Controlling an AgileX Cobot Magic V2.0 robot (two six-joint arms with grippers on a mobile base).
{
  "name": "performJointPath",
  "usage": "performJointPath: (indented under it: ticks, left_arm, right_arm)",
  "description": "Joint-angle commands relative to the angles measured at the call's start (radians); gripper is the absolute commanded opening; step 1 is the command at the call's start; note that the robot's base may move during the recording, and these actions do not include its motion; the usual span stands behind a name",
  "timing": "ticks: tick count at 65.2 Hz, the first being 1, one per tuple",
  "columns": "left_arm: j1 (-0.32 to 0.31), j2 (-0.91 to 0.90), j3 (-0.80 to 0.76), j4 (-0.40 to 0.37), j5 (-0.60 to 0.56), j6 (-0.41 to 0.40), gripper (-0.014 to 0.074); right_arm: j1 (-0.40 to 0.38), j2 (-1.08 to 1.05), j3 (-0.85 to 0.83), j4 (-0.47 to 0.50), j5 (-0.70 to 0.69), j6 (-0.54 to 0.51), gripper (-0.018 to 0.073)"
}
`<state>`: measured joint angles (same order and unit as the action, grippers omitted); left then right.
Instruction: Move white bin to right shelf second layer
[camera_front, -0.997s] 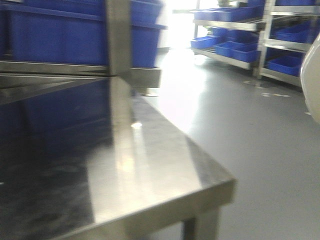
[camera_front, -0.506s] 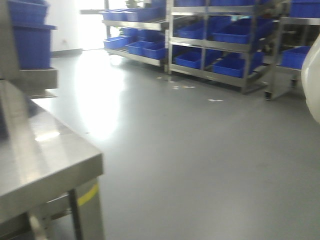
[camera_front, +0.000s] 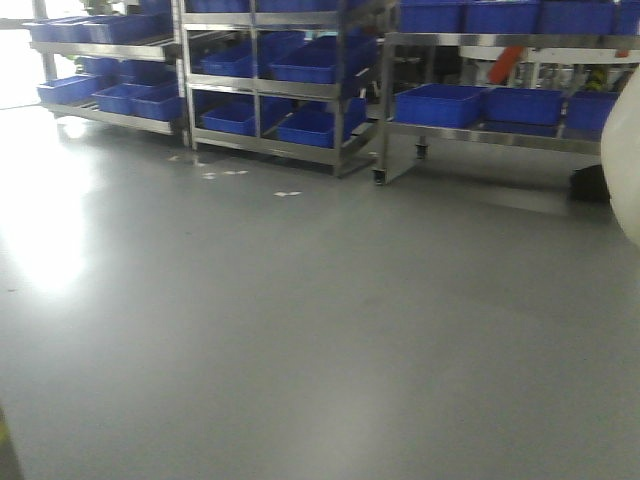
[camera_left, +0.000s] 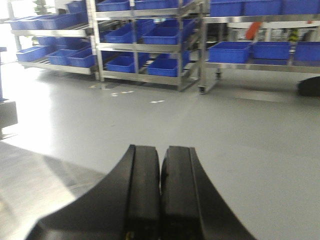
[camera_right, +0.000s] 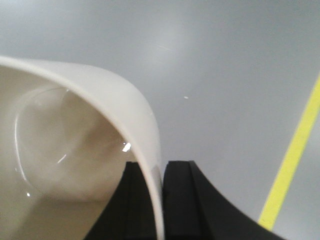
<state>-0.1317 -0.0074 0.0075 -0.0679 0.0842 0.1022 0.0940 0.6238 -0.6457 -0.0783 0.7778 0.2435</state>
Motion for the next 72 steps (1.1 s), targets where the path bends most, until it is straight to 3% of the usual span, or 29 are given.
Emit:
performJointPath:
  ticks: [1, 72]
  left_arm:
    - [-0.004, -0.016, 0.037, -0.006, -0.084, -0.003, 0.0085]
    - [-0.004, -0.016, 0.037, -0.006, -0.084, -0.003, 0.0085]
  right_arm:
    - [-0.005, -0.001, -0.031, -0.002, -0.083, 0.002, 0.0048]
    - [-0.005, -0.001, -0.031, -0.002, -0.083, 0.002, 0.0048]
